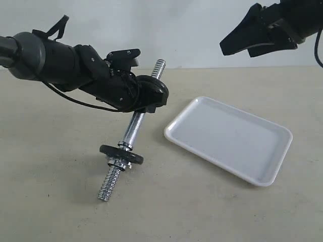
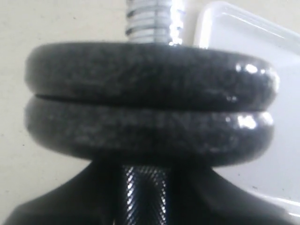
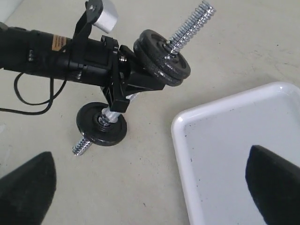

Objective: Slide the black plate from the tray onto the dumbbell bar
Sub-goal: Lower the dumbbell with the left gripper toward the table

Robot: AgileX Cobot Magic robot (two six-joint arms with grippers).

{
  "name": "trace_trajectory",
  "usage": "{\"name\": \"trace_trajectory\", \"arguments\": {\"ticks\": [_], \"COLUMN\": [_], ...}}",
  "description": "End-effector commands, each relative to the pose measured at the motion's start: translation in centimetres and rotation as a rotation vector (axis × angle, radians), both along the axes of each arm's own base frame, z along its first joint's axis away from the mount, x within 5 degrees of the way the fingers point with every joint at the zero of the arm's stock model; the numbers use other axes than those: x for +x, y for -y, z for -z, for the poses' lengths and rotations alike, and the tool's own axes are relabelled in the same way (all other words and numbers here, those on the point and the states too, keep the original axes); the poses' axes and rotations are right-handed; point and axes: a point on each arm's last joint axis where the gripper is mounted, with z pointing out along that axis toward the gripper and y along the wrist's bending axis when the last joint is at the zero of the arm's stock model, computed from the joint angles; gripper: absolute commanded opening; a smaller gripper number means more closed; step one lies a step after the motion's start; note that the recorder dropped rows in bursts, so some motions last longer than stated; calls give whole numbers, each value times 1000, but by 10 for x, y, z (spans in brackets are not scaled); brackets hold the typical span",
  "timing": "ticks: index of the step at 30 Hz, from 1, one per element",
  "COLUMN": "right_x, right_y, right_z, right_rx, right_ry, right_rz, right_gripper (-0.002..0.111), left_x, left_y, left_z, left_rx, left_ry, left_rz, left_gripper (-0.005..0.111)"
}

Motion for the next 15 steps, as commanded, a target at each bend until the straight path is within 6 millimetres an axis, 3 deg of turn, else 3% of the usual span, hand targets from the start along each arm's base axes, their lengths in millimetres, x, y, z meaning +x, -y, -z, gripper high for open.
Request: {"name": "trace_trajectory", "arguments": {"ticks": [1, 15], "right_x": [0, 2], "right_y": [2, 2], "right_z": [-2, -4], "right_rx": [10, 20], "right_ry": [19, 55], "right_rz": [7, 19], "right_gripper": [104, 104], "left_x": [34, 41], "left_y": [-9, -6], "left_z": [-45, -7], "left_rx": [-23, 20], "left_ry": [365, 302], "left_rz": [-143, -129], "left_gripper": [4, 4]}}
